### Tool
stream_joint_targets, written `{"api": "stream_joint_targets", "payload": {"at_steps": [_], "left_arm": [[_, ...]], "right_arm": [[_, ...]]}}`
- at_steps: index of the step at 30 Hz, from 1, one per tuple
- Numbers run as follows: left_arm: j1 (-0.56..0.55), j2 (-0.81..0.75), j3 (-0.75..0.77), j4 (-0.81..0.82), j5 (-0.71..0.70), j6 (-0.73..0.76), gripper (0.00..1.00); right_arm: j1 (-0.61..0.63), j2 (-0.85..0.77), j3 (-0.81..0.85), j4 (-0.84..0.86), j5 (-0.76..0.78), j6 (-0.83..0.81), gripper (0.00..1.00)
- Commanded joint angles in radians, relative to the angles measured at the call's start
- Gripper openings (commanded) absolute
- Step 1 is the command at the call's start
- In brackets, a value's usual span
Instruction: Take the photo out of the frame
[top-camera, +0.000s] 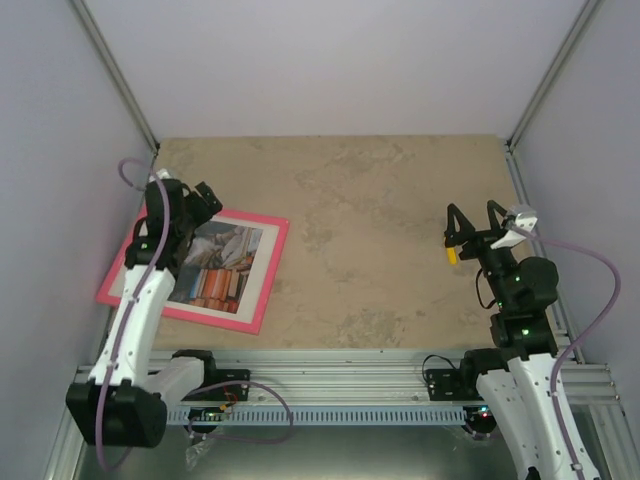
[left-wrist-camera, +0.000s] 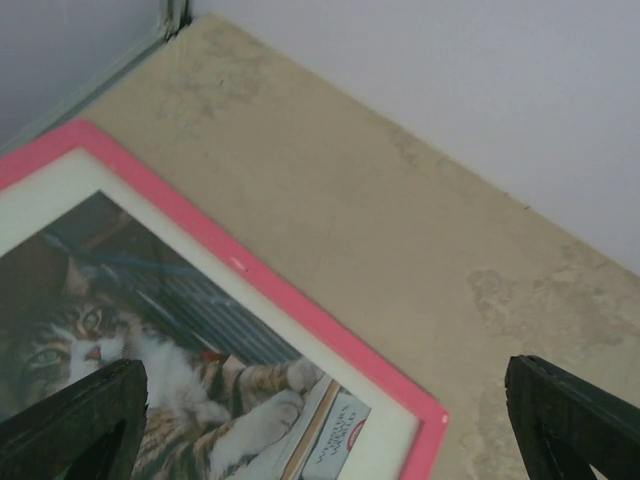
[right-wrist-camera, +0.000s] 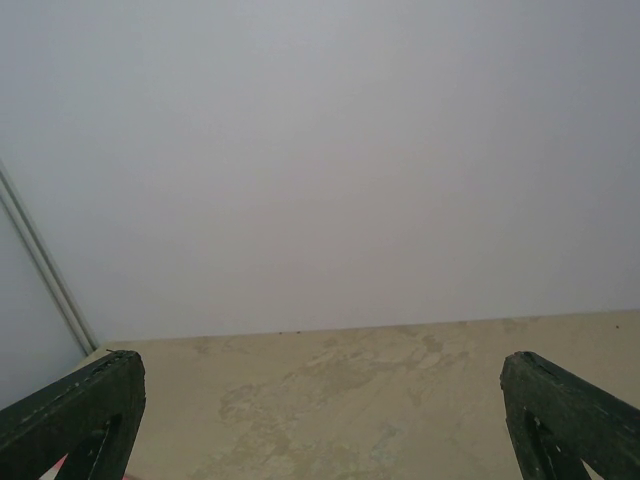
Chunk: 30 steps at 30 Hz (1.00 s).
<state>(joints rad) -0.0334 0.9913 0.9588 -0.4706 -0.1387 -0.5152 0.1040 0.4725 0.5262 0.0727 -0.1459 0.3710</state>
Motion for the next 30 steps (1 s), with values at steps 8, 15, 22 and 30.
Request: {"api": "stream_joint_targets", "payload": {"at_steps": [8,15,22,30], "left_arm": [[0.005,0.358,0.076,-0.001,-0.028,-0.149,0.98],[0.004,0.639,0.228,0.025,-0.073,-0.195,0.92],[0.004,0.856,0.375,-0.007,-0.117,-0.193,0.84],[0.004,0.988,0.443,-0.023,-0.131,-0.185,0.75]], "right_arm": [[0.074,-0.063,-0.034,0.035,0.059,-0.007,0.98],[0.12,-0.086,-0.04,0.027,0.101,-0.017,0.98],[0.146,-0.09,-0.051,0.031,0.135,-0.018,0.98],[0.157,-0.087,-0.054,0.035,0.137,-0.021,0.98]]}}
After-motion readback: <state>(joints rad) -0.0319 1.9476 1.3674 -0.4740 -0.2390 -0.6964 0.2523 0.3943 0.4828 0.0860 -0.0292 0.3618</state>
